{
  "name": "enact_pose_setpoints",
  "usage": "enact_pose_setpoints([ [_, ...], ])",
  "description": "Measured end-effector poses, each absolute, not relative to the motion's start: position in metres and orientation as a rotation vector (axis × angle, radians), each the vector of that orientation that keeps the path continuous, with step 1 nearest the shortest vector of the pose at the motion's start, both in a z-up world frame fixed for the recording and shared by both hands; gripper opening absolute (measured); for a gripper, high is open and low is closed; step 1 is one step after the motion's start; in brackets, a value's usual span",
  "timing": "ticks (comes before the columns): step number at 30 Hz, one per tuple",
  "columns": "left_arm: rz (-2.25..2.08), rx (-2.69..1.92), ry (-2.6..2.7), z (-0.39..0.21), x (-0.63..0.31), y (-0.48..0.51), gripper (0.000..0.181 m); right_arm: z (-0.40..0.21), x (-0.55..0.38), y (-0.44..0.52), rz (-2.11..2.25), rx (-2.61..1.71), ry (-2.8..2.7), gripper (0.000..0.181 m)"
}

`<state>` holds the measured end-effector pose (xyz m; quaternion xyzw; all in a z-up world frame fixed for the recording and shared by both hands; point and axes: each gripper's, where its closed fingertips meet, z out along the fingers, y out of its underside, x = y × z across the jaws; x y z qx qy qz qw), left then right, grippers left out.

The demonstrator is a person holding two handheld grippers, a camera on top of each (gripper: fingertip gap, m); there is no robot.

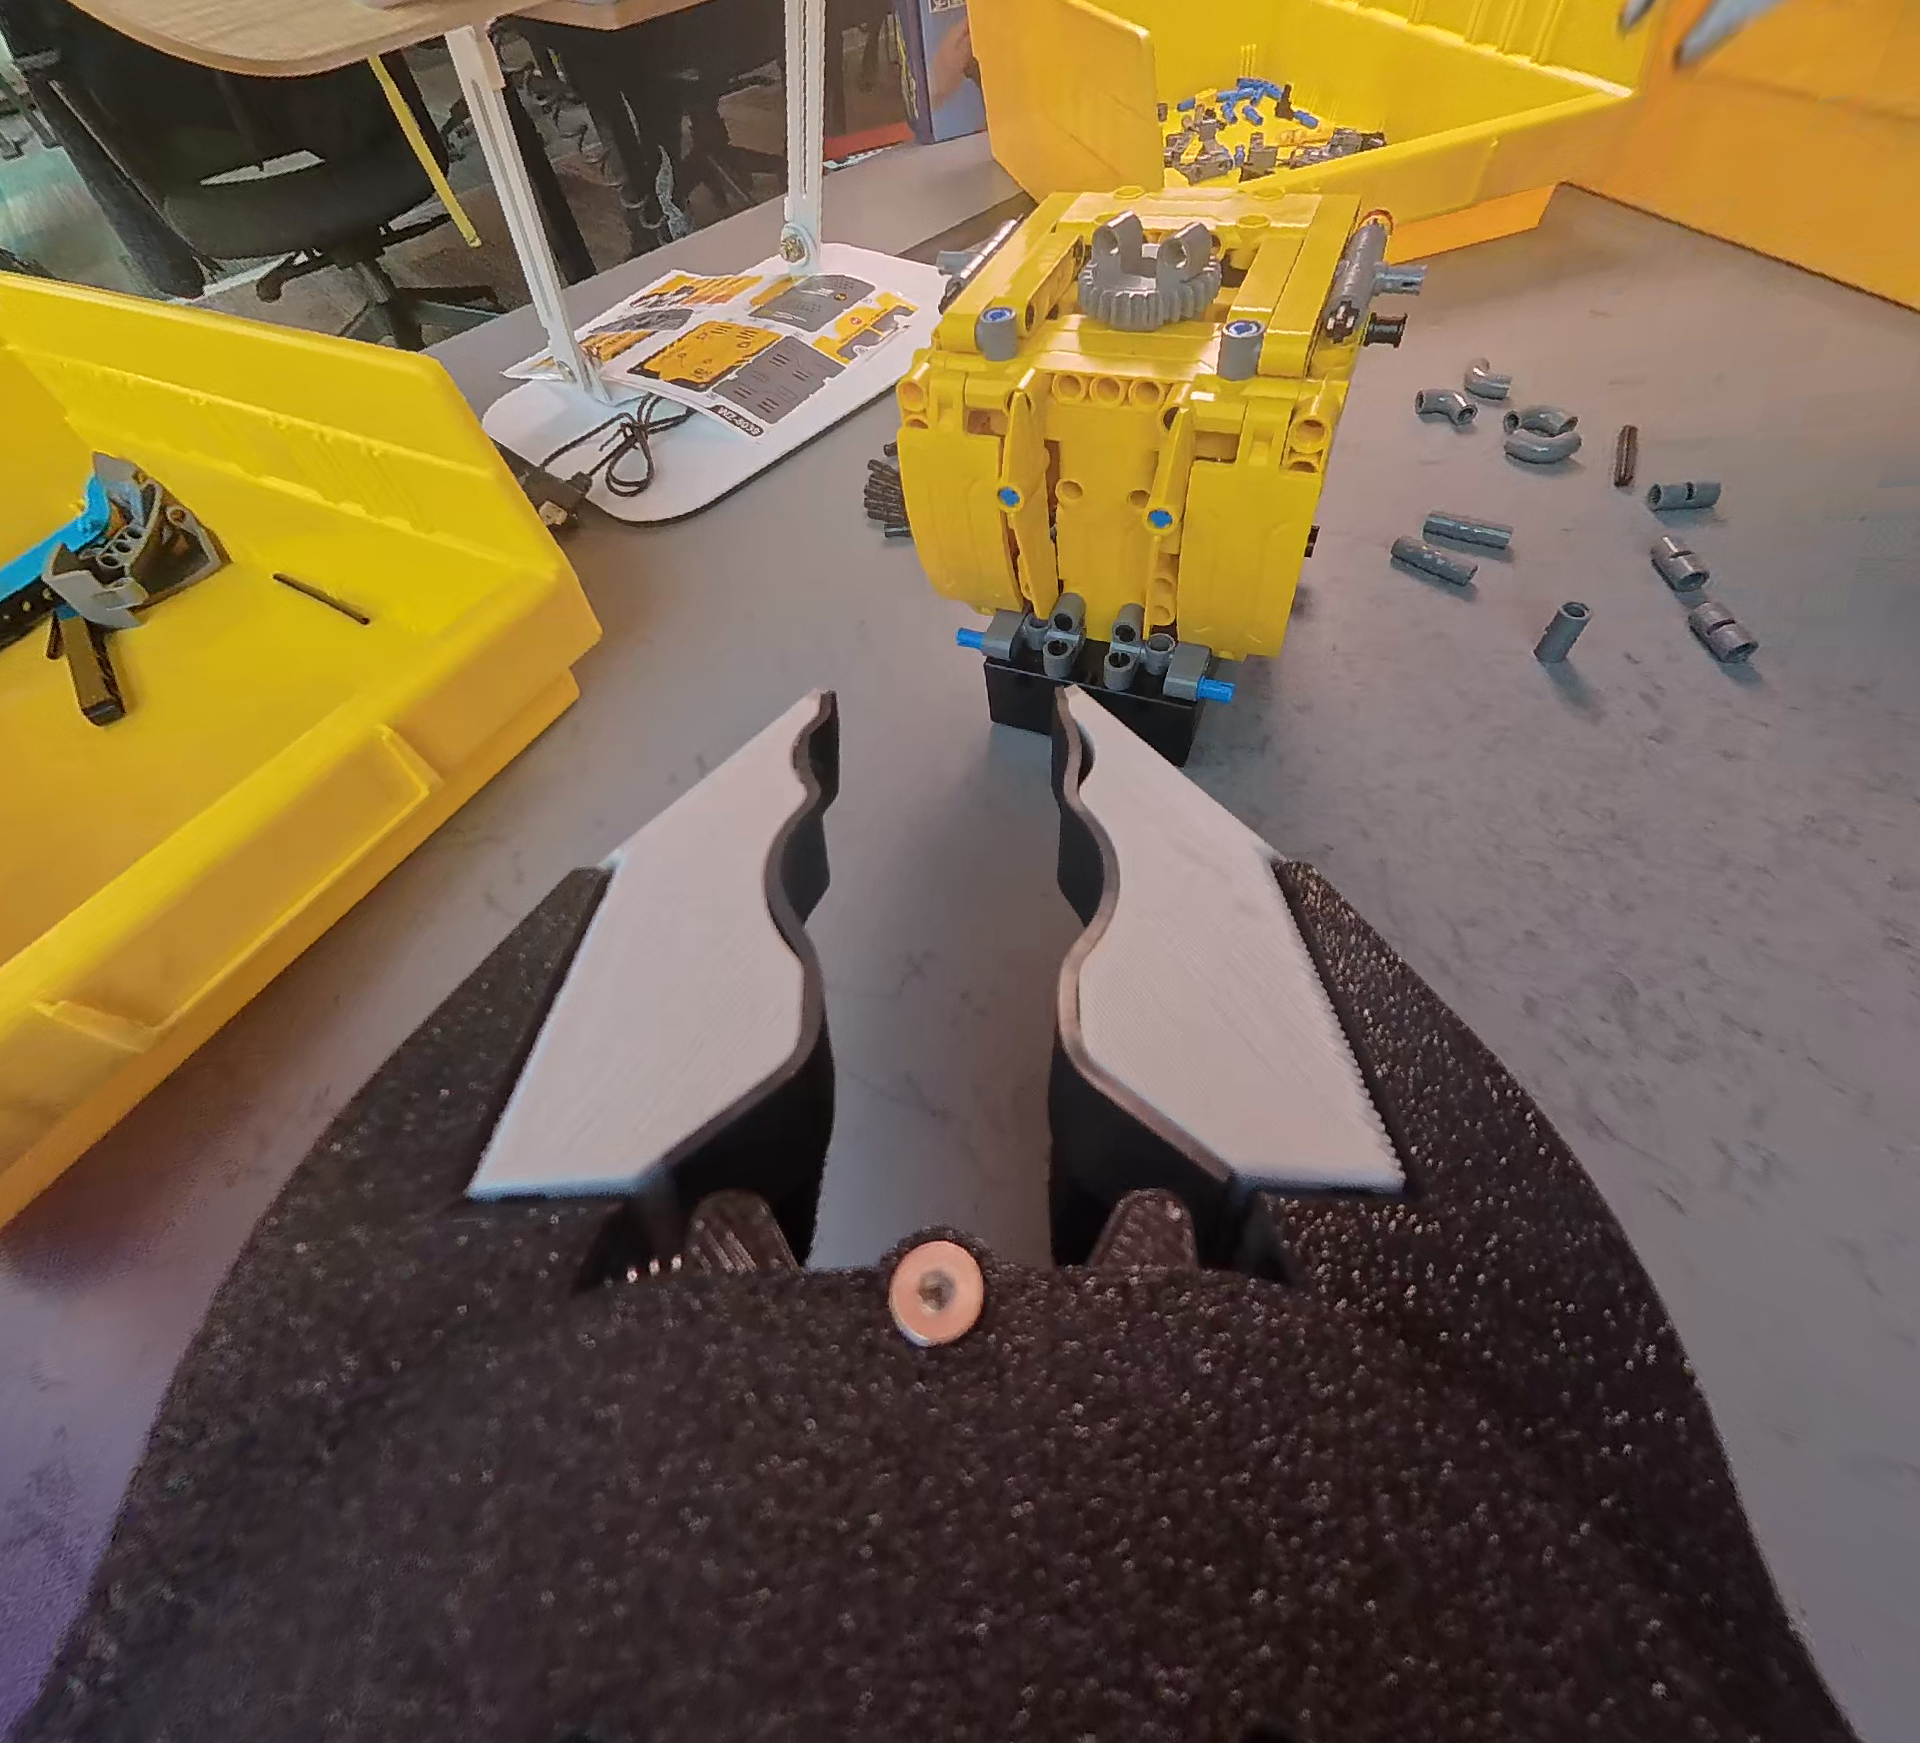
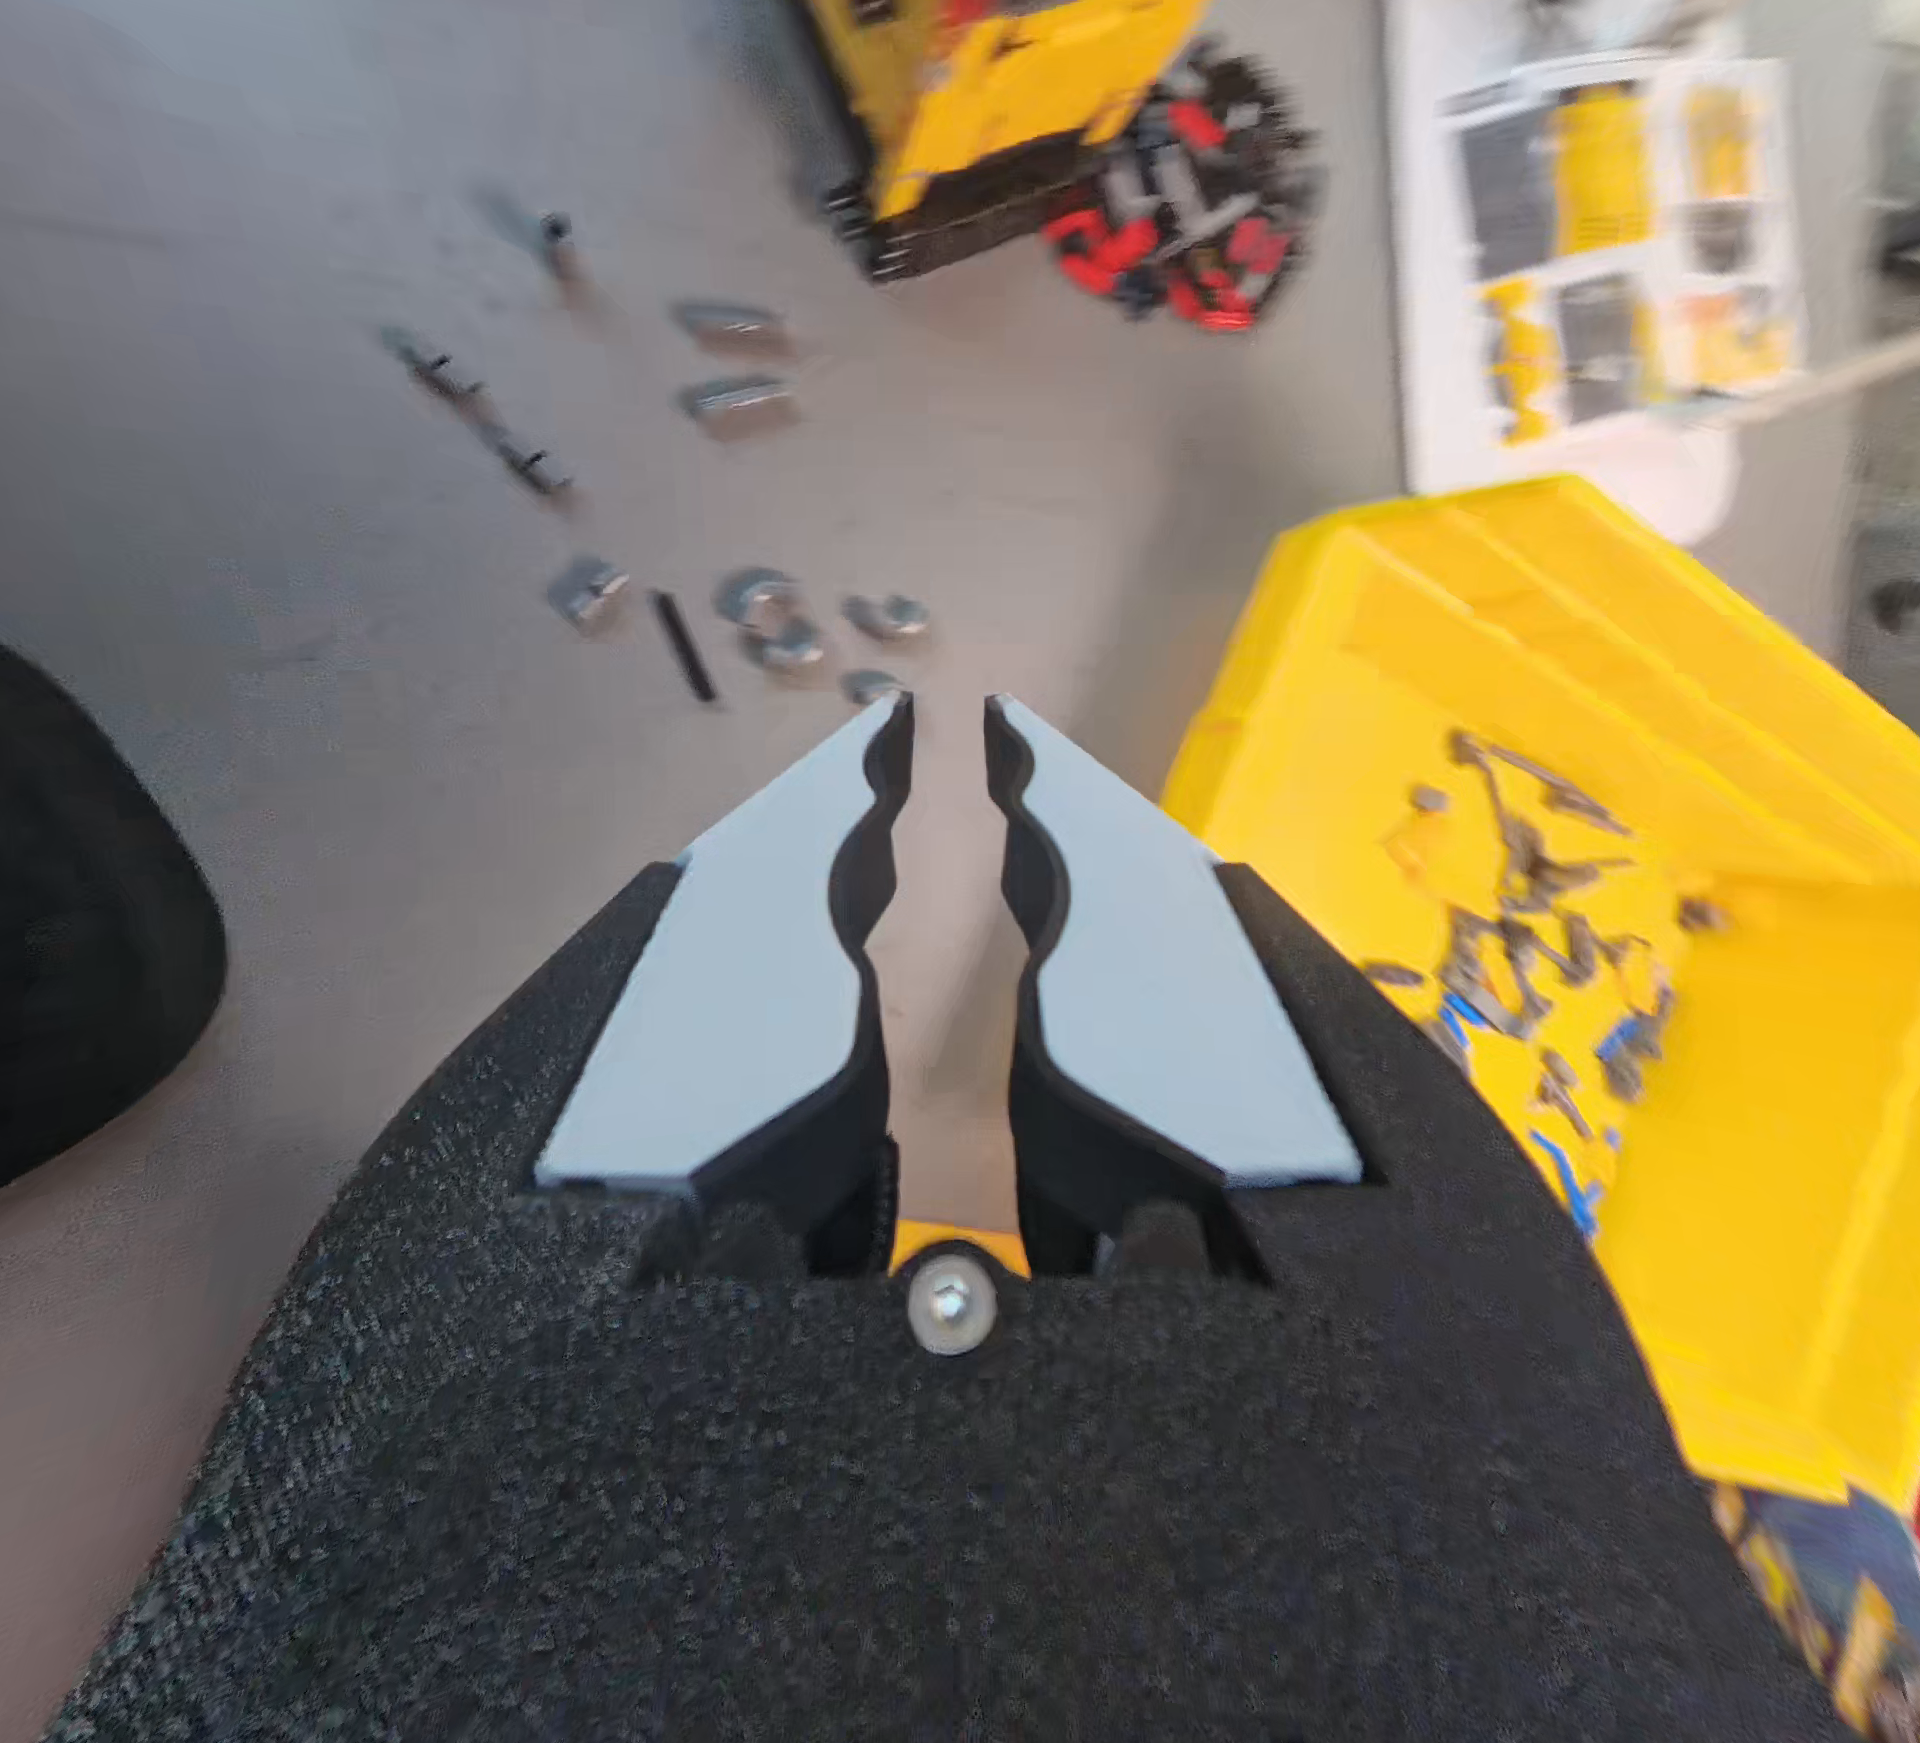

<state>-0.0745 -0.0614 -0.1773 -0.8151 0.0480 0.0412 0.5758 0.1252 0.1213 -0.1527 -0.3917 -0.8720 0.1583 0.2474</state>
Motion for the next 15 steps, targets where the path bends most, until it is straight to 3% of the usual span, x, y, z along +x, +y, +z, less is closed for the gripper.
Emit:
enact_pose_setpoints([
  [3,0.086,-1.909,0.118,-0.177,-0.073,-0.061,0.041,-0.082,0.15,0.218,0.358,-1.292,-1.992,0.014],
  [5,0.058,-1.902,0.148,-0.176,-0.068,-0.062,0.043,-0.078,0.192,0.282,0.249,-1.503,-1.868,0.016],
  [10,-0.104,-1.874,0.334,-0.175,-0.036,-0.07,0.048,-0.157,0.256,0.352,0.175,-1.869,-1.819,0.015],
  [15,-0.178,-1.849,0.386,-0.173,-0.022,-0.072,0.052,-0.21,0.238,0.364,0.293,-1.99,-1.737,0.007],
])
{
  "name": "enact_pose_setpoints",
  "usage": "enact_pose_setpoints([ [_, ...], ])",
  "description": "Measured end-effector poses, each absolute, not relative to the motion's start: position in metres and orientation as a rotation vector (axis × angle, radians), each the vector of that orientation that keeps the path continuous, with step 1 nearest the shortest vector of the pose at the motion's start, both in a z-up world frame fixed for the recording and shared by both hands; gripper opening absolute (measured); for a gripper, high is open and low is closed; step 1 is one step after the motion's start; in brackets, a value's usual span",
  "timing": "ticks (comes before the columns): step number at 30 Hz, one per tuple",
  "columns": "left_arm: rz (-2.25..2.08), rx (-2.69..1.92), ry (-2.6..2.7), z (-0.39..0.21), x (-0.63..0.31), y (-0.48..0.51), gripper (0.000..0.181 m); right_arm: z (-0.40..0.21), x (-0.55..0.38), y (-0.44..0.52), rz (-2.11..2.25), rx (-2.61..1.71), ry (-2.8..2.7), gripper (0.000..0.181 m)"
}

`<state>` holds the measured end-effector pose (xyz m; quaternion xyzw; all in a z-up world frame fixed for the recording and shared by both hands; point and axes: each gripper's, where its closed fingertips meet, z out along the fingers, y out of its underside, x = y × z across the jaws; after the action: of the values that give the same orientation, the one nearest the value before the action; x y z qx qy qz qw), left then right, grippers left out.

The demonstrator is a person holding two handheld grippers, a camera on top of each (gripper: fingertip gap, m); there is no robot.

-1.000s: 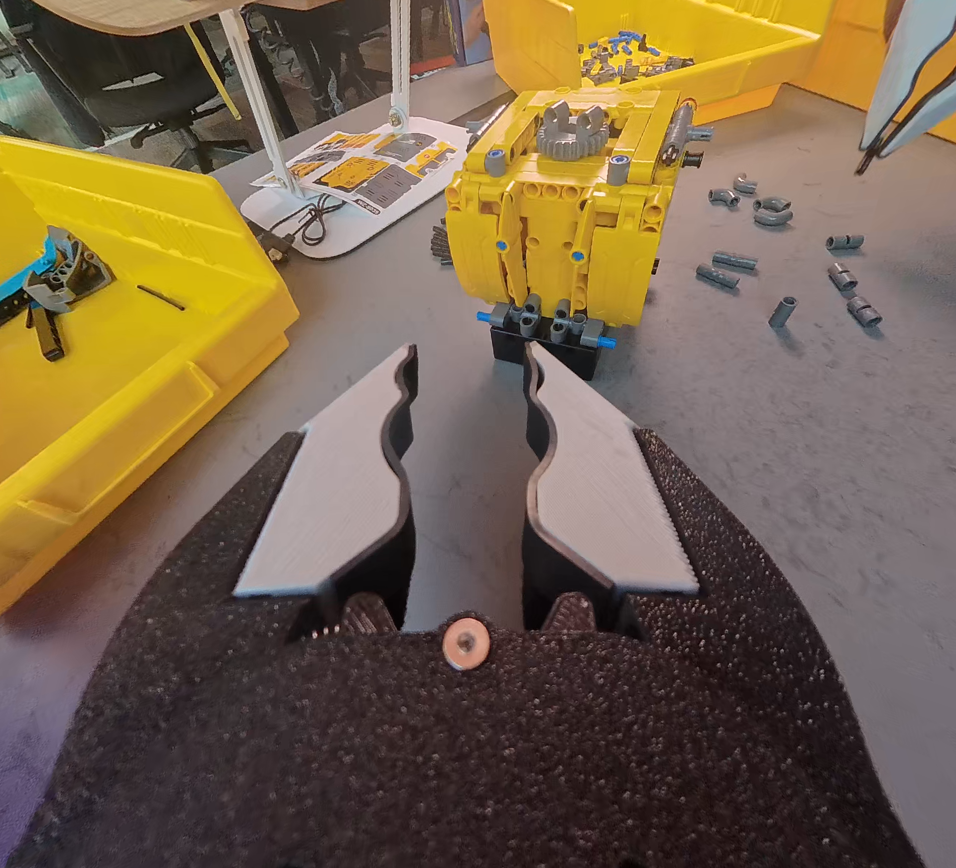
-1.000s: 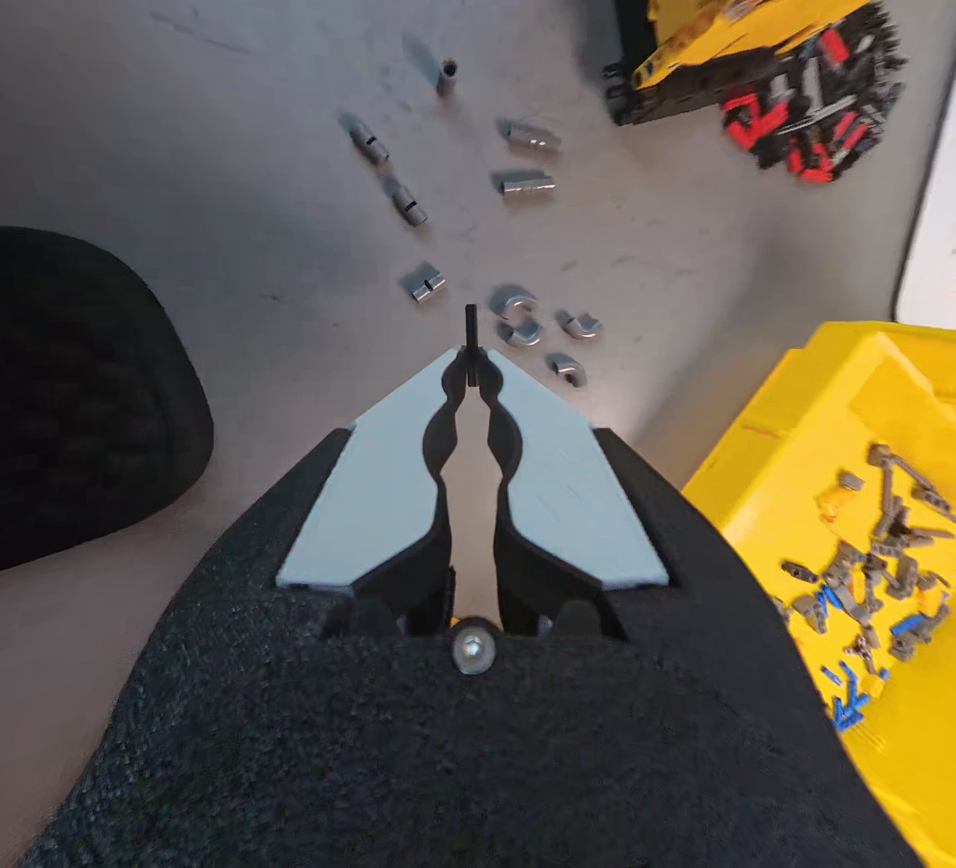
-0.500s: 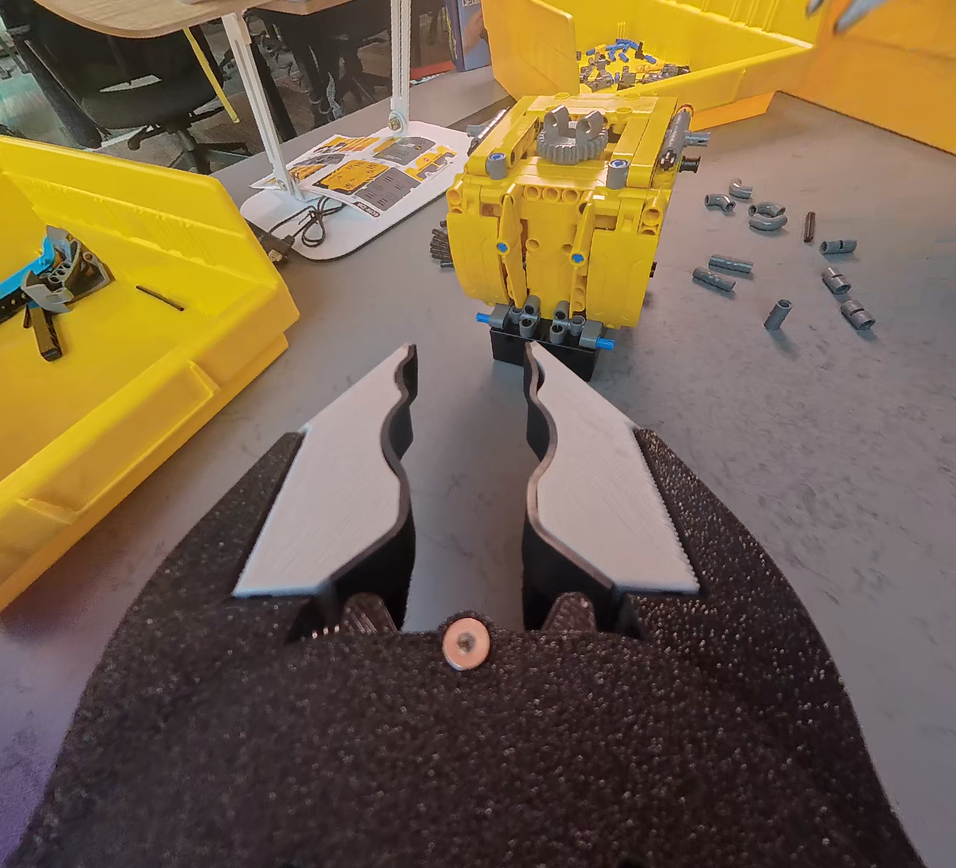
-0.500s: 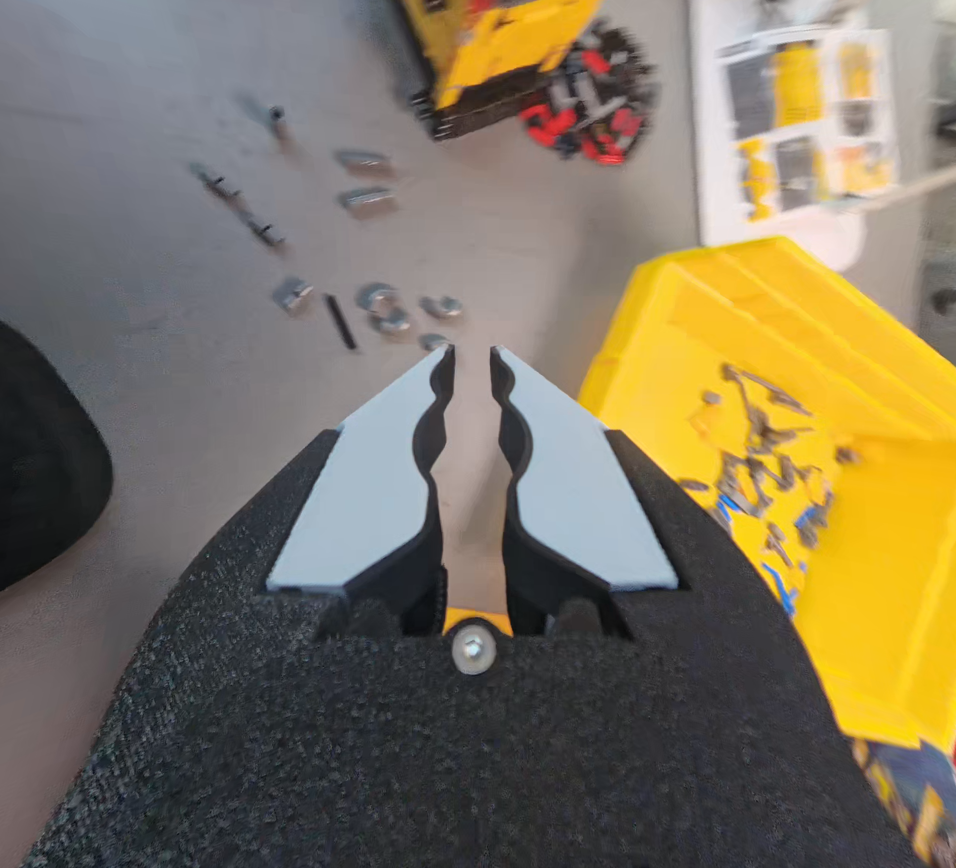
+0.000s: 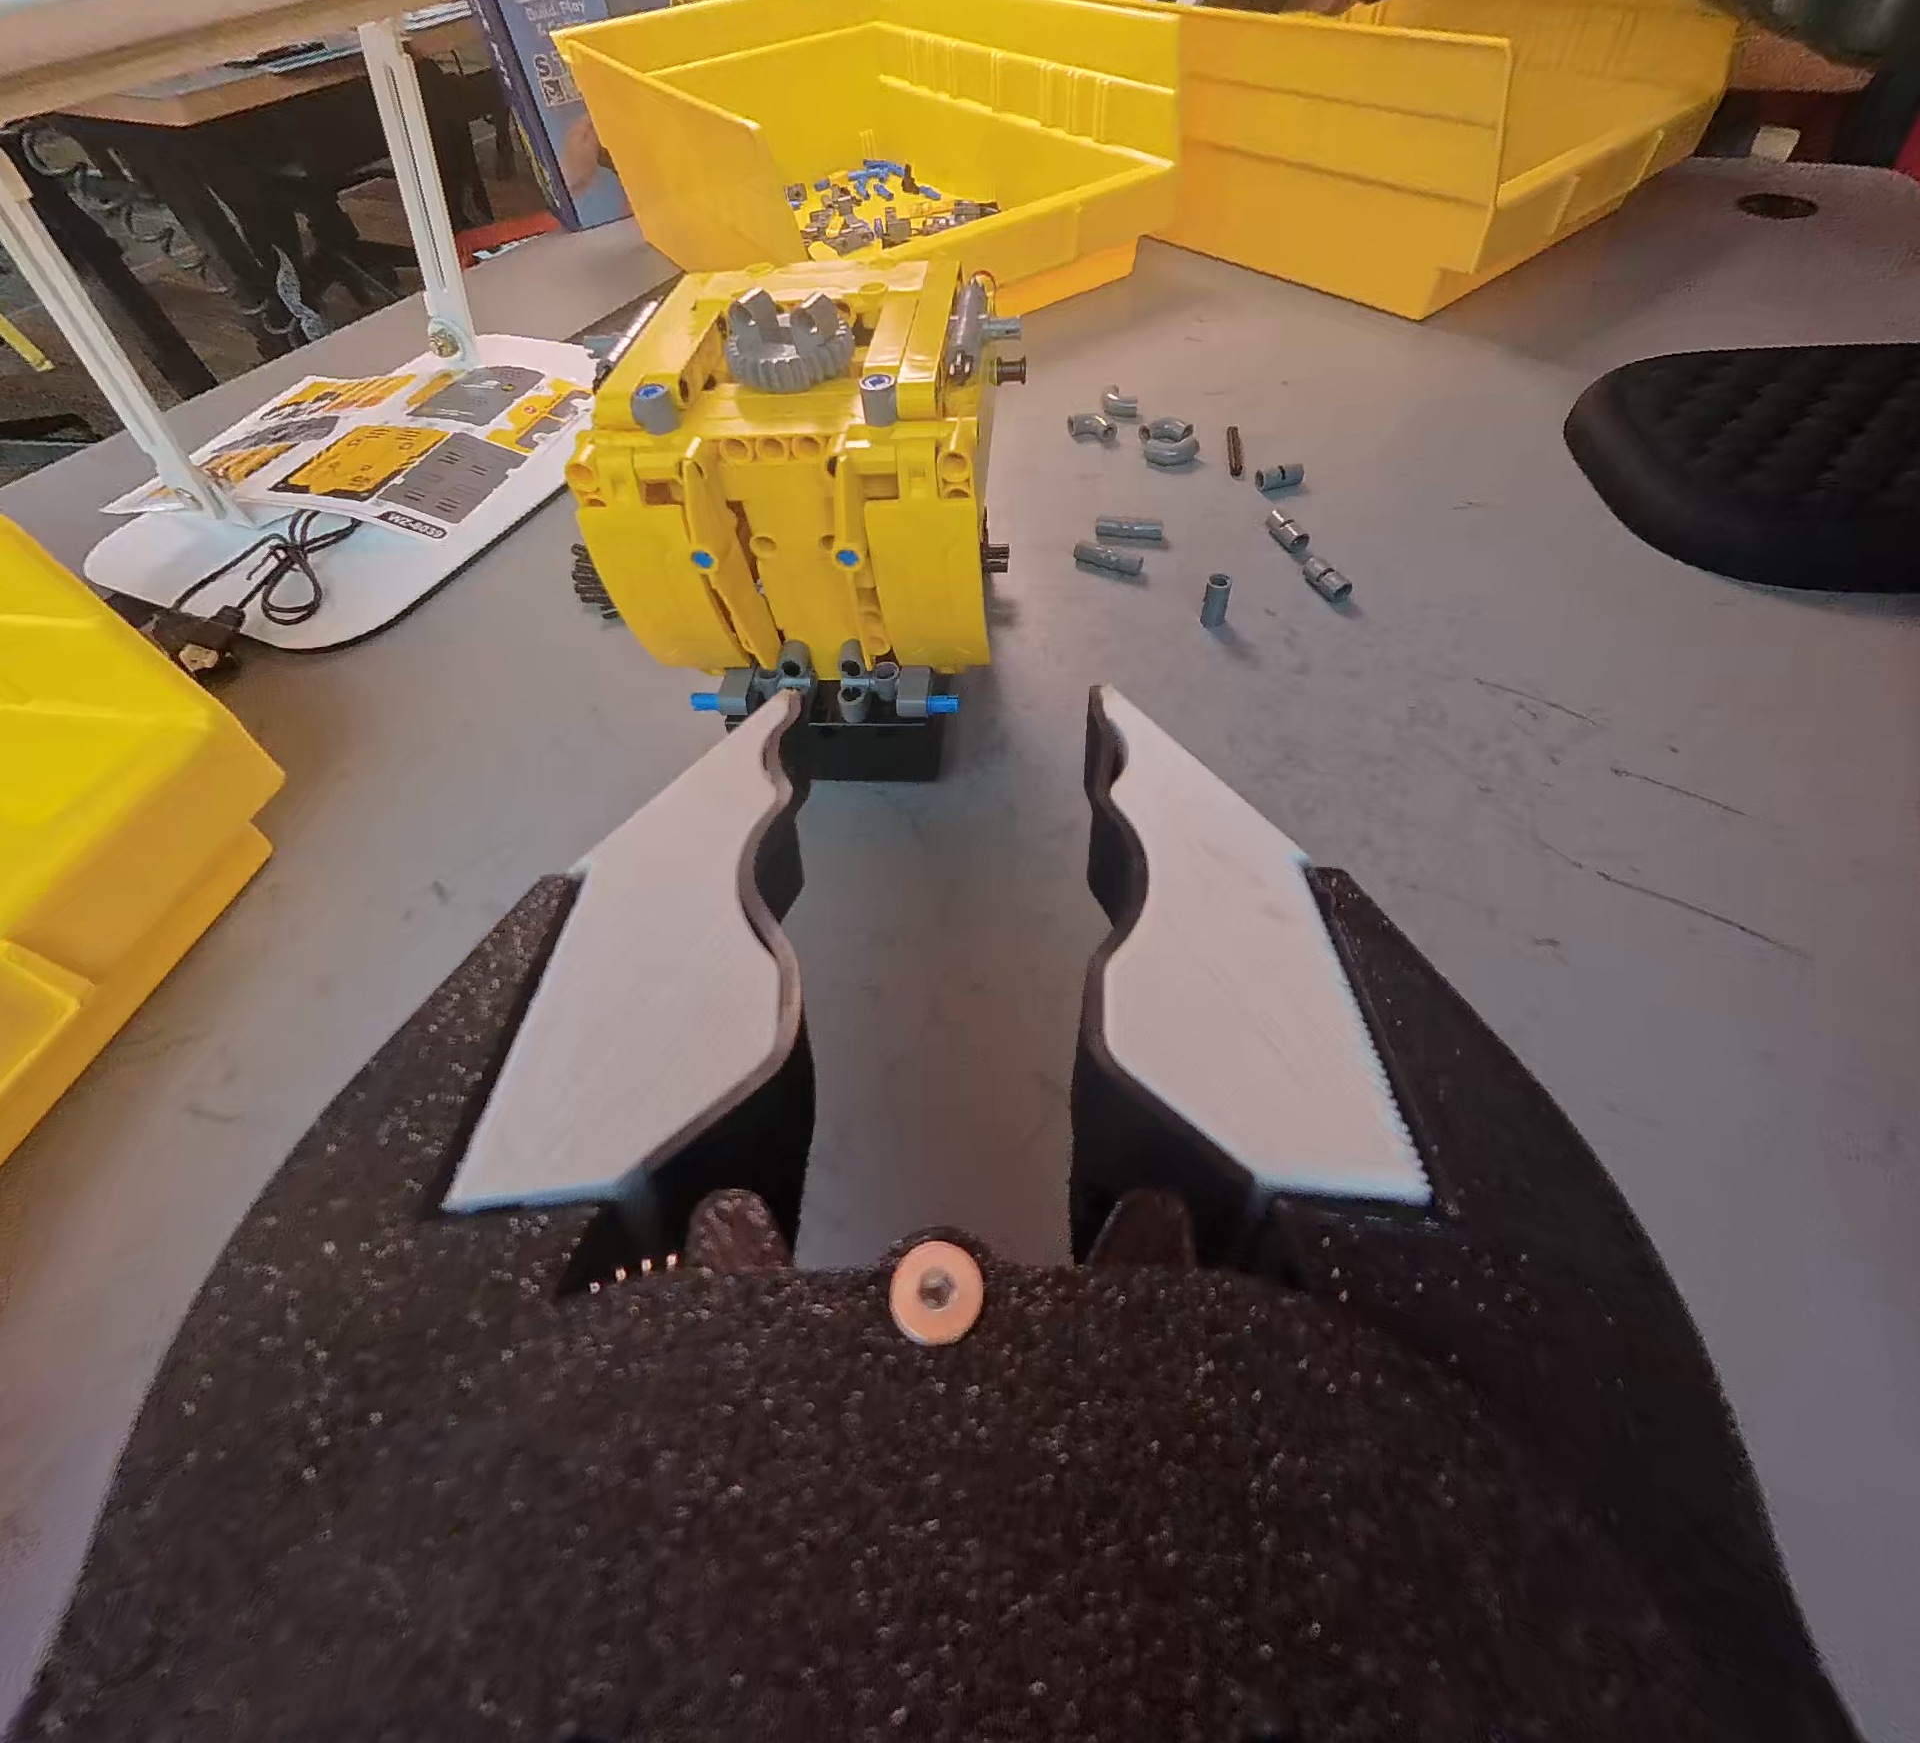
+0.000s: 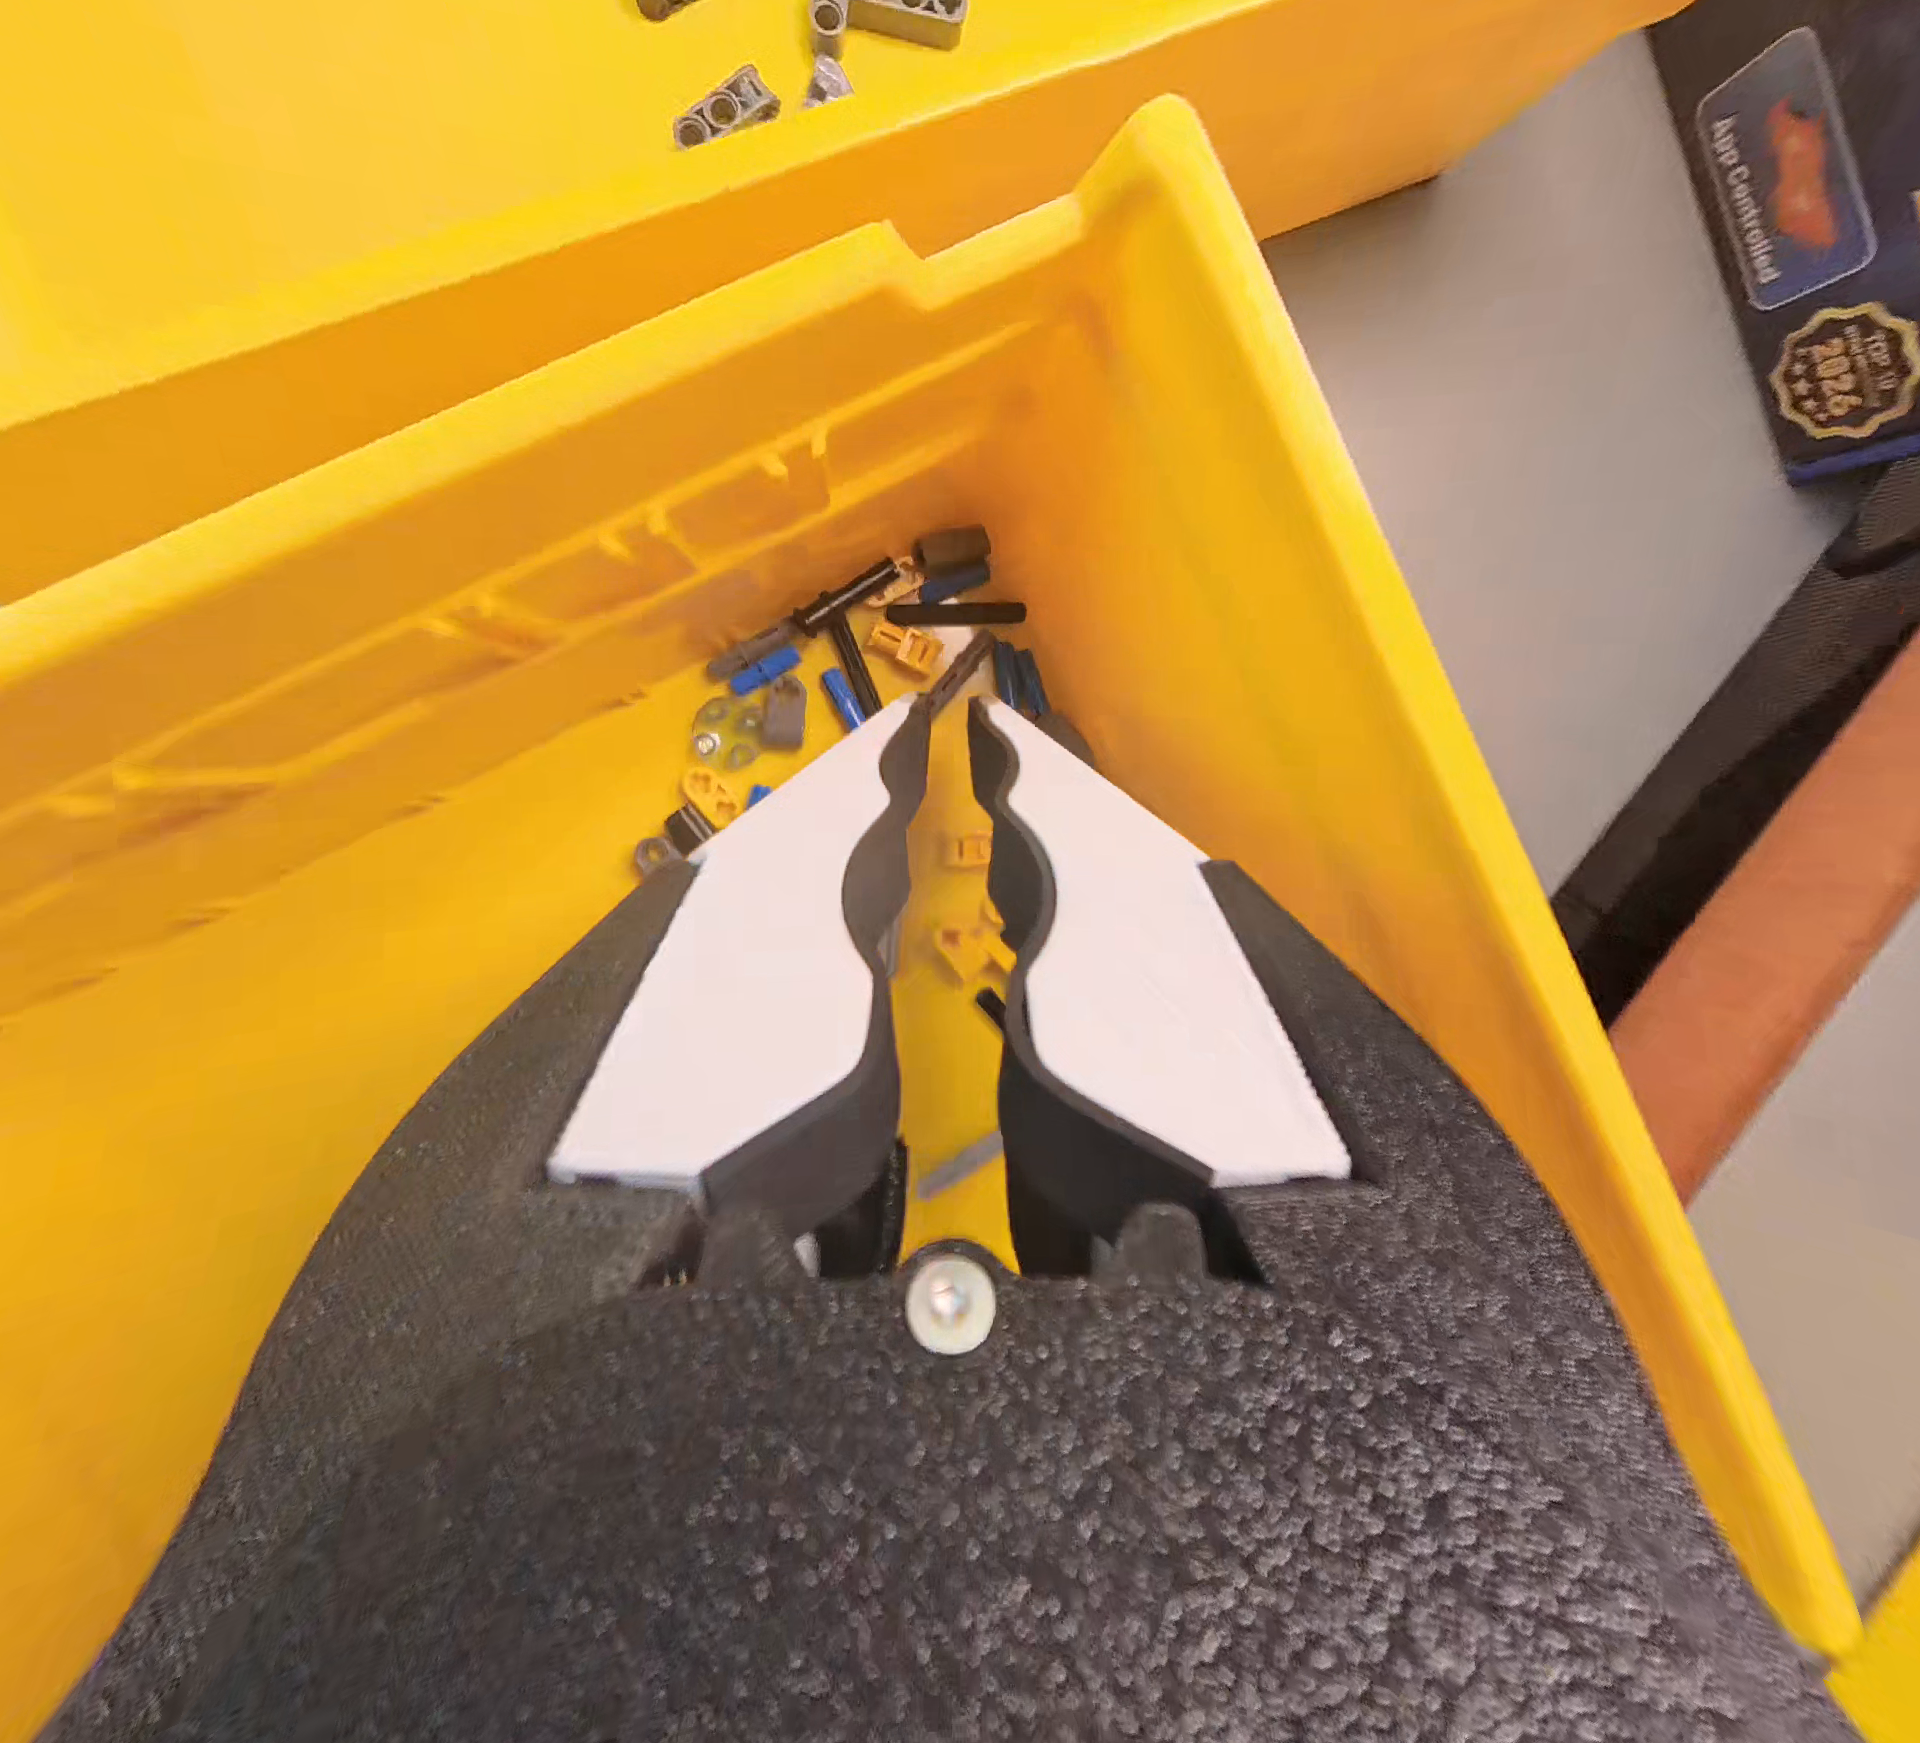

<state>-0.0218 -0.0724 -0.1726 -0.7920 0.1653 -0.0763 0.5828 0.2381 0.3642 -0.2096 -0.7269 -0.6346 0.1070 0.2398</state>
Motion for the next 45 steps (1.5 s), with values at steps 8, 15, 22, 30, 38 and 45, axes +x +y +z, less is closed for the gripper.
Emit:
enact_pose_setpoints([
  [8,-0.171,-1.868,0.363,-0.175,-0.025,-0.07,0.051,-0.234,0.218,0.379,0.488,-2.181,-1.462,0.014],
  [15,-0.164,-1.88,0.353,-0.177,-0.027,-0.069,0.051,-0.238,0.226,0.38,0.426,-2.199,-1.462,0.009],
  [22,-0.164,-1.881,0.352,-0.177,-0.027,-0.069,0.05,-0.235,0.236,0.375,0.356,-2.203,-1.483,0.012],
  [30,-0.164,-1.87,0.36,-0.175,-0.026,-0.07,0.049,-0.238,0.24,0.371,0.321,-2.166,-1.505,0.008],
  [38,-0.162,-1.86,0.38,-0.174,-0.023,-0.071,0.048,-0.215,0.255,0.369,0.323,-2.073,-1.455,0.008],
  [45,-0.159,-1.861,0.405,-0.175,-0.018,-0.072,0.048,-0.159,0.255,0.348,0.226,-1.674,-1.414,0.008],
])
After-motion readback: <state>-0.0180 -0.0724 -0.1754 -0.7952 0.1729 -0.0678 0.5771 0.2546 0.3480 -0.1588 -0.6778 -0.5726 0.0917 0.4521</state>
